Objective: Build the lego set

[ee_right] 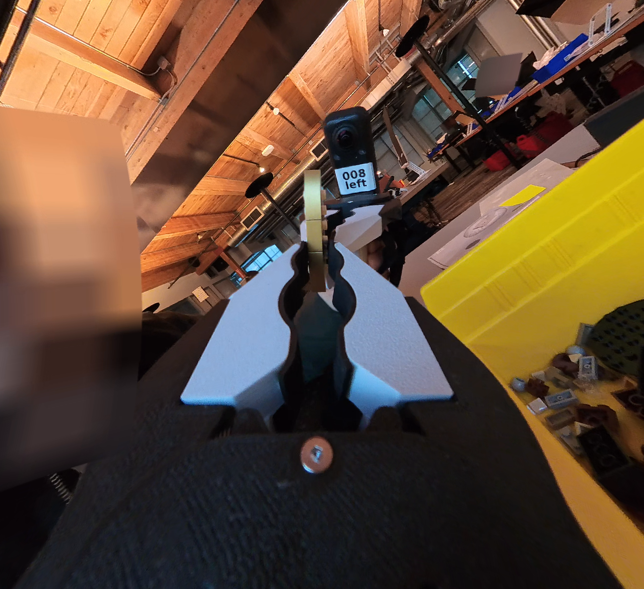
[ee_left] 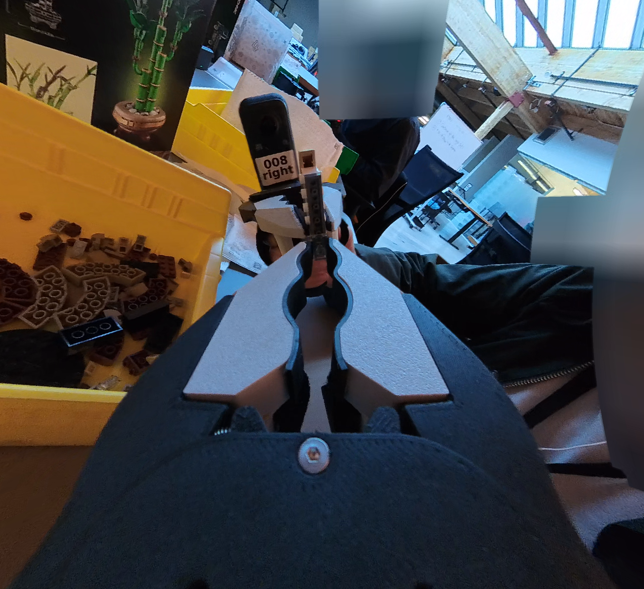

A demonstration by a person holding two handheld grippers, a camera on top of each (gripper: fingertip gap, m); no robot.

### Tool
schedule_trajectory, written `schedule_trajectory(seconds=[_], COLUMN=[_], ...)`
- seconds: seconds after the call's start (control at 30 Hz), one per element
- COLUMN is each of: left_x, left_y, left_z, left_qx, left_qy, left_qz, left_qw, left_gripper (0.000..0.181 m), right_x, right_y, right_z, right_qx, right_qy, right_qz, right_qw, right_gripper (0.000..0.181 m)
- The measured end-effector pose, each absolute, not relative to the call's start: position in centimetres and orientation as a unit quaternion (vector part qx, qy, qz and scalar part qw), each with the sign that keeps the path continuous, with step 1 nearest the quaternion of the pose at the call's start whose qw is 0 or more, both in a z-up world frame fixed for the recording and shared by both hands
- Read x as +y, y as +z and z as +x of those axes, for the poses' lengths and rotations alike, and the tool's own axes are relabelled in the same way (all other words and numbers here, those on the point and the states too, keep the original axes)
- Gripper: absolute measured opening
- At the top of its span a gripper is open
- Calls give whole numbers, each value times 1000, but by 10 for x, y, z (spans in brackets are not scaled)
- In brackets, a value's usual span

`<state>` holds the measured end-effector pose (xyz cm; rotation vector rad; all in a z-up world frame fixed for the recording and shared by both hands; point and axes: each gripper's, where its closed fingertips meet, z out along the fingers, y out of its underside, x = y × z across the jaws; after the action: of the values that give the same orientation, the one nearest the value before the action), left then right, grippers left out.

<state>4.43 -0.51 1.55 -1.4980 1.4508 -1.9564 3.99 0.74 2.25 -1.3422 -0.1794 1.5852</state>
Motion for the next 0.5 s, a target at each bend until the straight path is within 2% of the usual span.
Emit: schedule_trajectory(seconds=[0.23,0.27,0.33,0.5], left_x=[-4,-8,-21,-28], left_y=[18,23,36,46], left_z=[47,45,34,21], left_qx=[546,538,513,494], left_qy=[-614,-633,-702,-757], left_qz=[-519,-513,-479,-426], left_qw=[238,218,122,47], left_gripper=[6,6,5,5], right_x=[10,6,1,3], right_y=[25,29,40,41], right_z=[44,43,49,74], right_qx=[-81,-86,-78,-62], right_qy=[608,623,651,656], right_qz=[-571,-560,-523,-510], right_qw=[545,539,544,553], right_gripper=[8,8,9,8])
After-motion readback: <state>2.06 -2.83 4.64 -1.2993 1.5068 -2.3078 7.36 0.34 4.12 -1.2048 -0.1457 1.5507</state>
